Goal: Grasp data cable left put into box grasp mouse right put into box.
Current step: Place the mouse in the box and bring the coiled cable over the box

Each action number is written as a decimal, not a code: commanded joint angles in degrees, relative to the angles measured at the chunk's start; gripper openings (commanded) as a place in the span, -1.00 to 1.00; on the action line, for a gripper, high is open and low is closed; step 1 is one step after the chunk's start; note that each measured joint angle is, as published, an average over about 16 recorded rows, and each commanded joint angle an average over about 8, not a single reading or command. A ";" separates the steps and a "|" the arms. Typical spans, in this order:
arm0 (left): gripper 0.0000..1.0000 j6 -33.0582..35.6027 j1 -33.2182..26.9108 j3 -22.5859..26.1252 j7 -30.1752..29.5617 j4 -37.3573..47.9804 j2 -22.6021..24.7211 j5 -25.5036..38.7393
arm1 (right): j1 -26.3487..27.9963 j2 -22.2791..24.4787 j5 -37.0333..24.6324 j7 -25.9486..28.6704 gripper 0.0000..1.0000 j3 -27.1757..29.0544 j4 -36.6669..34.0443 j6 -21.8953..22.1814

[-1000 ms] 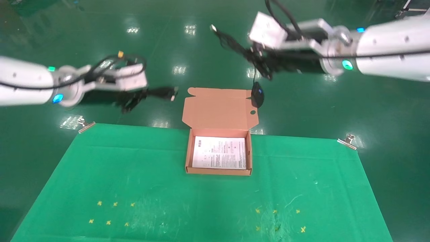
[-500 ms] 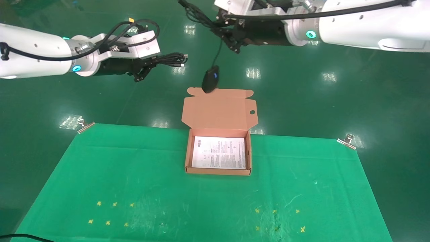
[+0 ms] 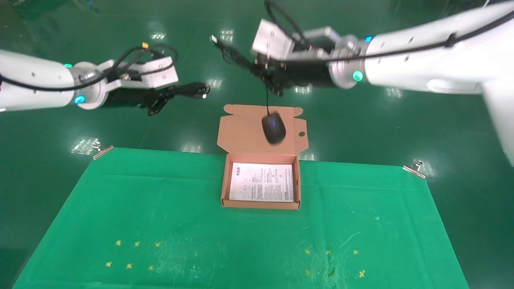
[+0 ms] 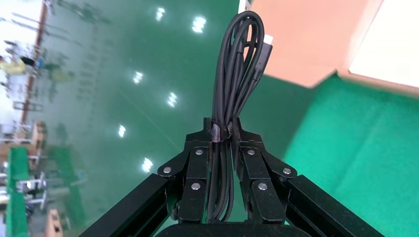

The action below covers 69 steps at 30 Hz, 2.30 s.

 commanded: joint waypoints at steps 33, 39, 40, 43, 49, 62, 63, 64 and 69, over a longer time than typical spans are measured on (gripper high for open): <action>-1.00 5.02 3.22 1.59 -13.90 -8.90 -4.40 9.71 | -6.97 -4.05 8.04 5.49 -1.00 -14.50 -7.09 5.36; -1.00 5.05 3.26 1.60 -14.01 -9.02 -4.43 9.78 | -7.13 -4.09 9.60 6.61 -1.00 -17.50 -10.65 7.28; -1.00 5.05 3.26 1.60 -14.03 -9.03 -4.43 9.79 | -7.10 -4.11 9.93 6.65 -1.00 -17.91 -11.25 7.63; -1.00 5.06 3.27 1.60 -14.05 -9.06 -4.44 9.81 | -6.95 -4.17 10.93 6.30 -0.68 -19.12 -12.74 8.56; -1.00 5.07 3.28 1.60 -14.06 -9.09 -4.45 9.82 | -6.58 -4.32 12.20 5.39 0.82 -20.98 -14.13 9.19; -1.00 4.07 4.49 2.19 -10.81 -8.84 -2.42 7.15 | -6.44 -2.07 13.51 5.67 1.00 -22.12 -11.54 8.90; -1.00 3.75 4.70 2.30 -10.21 -8.49 -1.97 6.77 | -6.33 -1.75 13.53 5.62 1.00 -22.11 -11.31 8.85; -1.00 3.38 4.94 2.44 -9.50 -8.10 -1.45 6.35 | -6.19 -1.34 13.55 5.53 1.00 -22.08 -11.09 8.80; -1.00 1.07 6.33 3.09 -4.91 -5.68 1.30 3.74 | -5.29 1.61 13.57 4.81 1.00 -21.65 -9.84 8.64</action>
